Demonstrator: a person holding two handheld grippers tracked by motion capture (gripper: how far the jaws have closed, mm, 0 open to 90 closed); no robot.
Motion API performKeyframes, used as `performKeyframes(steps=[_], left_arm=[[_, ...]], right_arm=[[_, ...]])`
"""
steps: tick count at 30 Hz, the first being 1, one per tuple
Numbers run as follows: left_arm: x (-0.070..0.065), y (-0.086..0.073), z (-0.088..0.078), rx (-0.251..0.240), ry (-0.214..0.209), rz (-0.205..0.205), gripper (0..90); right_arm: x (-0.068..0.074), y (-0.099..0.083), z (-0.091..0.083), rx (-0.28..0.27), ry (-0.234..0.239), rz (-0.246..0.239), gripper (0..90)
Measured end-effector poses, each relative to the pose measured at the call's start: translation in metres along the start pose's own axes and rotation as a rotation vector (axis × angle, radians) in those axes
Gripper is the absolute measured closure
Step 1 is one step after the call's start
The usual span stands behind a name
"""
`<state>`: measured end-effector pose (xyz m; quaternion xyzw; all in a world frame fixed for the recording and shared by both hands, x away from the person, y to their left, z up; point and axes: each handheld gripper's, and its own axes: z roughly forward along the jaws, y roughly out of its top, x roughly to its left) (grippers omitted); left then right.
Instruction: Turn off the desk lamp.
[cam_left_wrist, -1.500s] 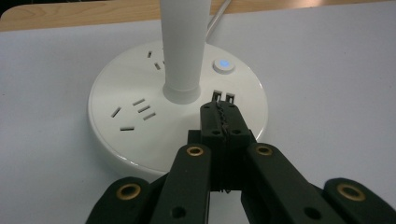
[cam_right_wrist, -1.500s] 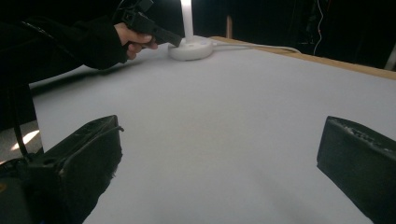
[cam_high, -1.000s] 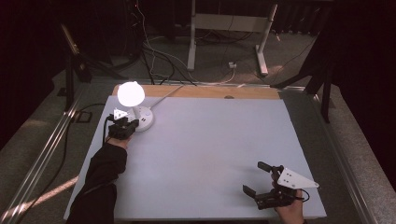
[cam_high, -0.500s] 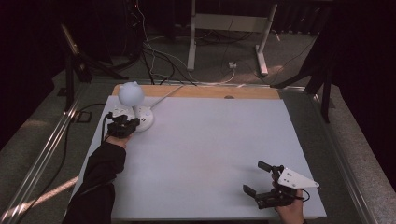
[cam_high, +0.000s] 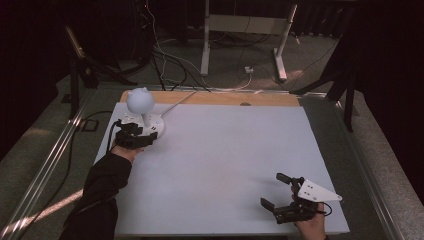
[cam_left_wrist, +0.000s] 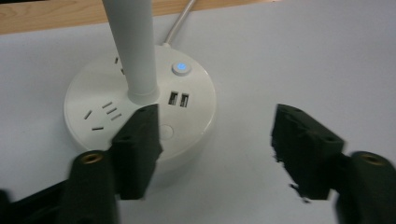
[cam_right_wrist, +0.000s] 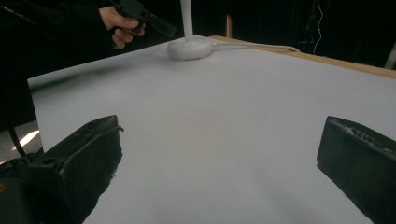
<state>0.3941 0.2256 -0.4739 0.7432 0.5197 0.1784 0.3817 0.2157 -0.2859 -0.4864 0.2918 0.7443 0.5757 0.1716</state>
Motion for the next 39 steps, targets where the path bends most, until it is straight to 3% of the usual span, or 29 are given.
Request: performKeyframes(steps=[5, 7, 10, 18, 28, 39], left_arm=[[-0.004, 0.002, -0.009, 0.023, -0.069, 0.022, 7.8], [-0.007, 0.002, -0.012, 0.044, -0.097, 0.011, 1.2], [-0.01, 0.0, -0.02, 0.022, -0.091, 0.034, 0.5], [-0.013, -0.008, -0.041, -0.023, -0.111, 0.04, 0.5], [-0.025, -0.034, -0.06, -0.038, -0.147, 0.07, 0.5], [-0.042, -0.064, -0.072, -0.059, -0.216, 0.097, 0.5]], right_arm=[[-0.001, 0.0, 0.0, 0.0, -0.001, 0.002, 0.0], [0.0, 0.0, 0.0, -0.001, -0.002, 0.002, 0.0], [0.0, 0.0, 0.0, -0.002, -0.001, 0.004, 0.0], [0.0, 0.0, 0.001, 0.001, 0.004, 0.006, 0.0], [0.001, 0.001, 0.0, -0.001, 0.002, 0.002, 0.0], [0.002, 0.001, 0.002, 0.007, 0.0, -0.006, 0.0]])
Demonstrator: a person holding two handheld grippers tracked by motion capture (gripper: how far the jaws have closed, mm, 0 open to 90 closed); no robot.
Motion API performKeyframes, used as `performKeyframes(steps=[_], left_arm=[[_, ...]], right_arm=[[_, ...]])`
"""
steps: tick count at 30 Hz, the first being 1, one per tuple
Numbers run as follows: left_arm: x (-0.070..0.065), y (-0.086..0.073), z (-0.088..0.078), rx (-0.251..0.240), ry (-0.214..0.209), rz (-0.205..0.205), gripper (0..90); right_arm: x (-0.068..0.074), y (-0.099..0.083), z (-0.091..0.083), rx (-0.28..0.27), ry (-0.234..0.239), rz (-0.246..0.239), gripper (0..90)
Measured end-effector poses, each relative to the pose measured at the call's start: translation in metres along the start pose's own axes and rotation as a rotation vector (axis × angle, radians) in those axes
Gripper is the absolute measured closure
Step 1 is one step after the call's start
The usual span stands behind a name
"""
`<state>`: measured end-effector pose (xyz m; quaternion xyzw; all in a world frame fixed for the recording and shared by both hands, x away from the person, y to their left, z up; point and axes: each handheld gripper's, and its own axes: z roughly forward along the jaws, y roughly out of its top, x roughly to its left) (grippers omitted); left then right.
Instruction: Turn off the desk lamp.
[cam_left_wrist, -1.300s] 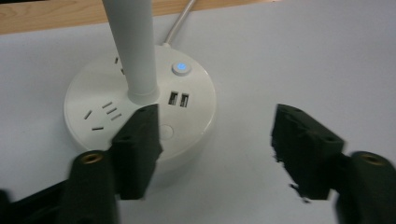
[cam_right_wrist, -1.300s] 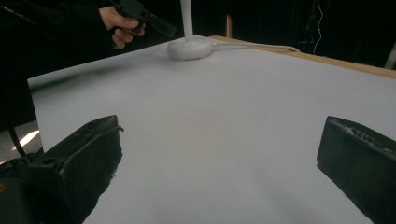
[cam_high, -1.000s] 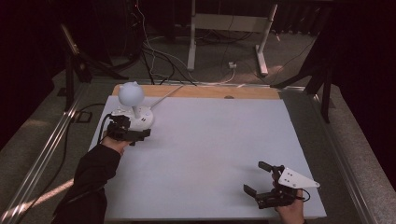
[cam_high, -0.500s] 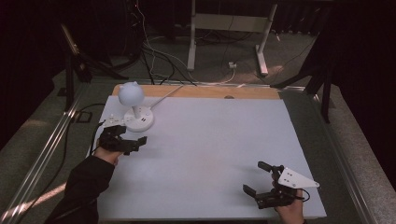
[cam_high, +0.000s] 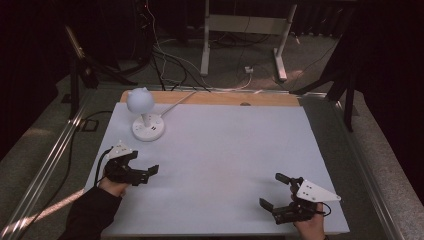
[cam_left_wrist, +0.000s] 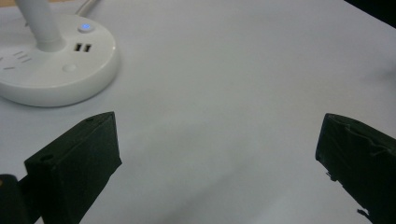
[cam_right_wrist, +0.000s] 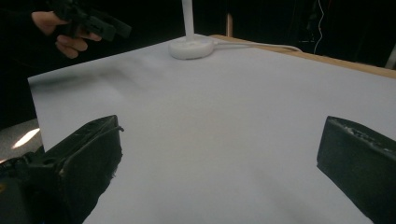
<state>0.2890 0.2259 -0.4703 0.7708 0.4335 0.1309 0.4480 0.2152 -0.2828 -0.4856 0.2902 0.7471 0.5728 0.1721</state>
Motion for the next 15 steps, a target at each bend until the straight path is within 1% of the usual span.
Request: performKeyframes(steps=[3, 6, 8, 11, 14, 15], left_arm=[[-0.004, -0.007, 0.0, 0.004, -0.008, 0.009, 0.5], [-0.008, -0.016, 0.001, -0.002, -0.025, 0.015, 0.5], [-0.009, -0.023, 0.002, -0.014, -0.037, 0.018, 0.5], [-0.011, -0.034, 0.007, -0.008, -0.061, 0.045, 0.5], [-0.012, -0.04, 0.01, -0.007, -0.08, 0.051, 0.6], [-0.012, -0.041, 0.01, -0.003, -0.079, 0.06, 0.5]], right_arm=[[0.0, 0.0, 0.0, 0.0, 0.0, 0.001, 0.0], [-0.001, 0.0, -0.001, 0.0, -0.001, 0.001, 0.0], [-0.001, 0.0, -0.001, -0.001, -0.001, 0.002, 0.0], [-0.001, -0.001, 0.0, 0.004, 0.001, 0.005, 0.0], [-0.001, -0.001, 0.001, 0.011, 0.004, 0.005, 0.0], [-0.001, -0.002, 0.001, 0.011, 0.004, 0.003, 0.0]])
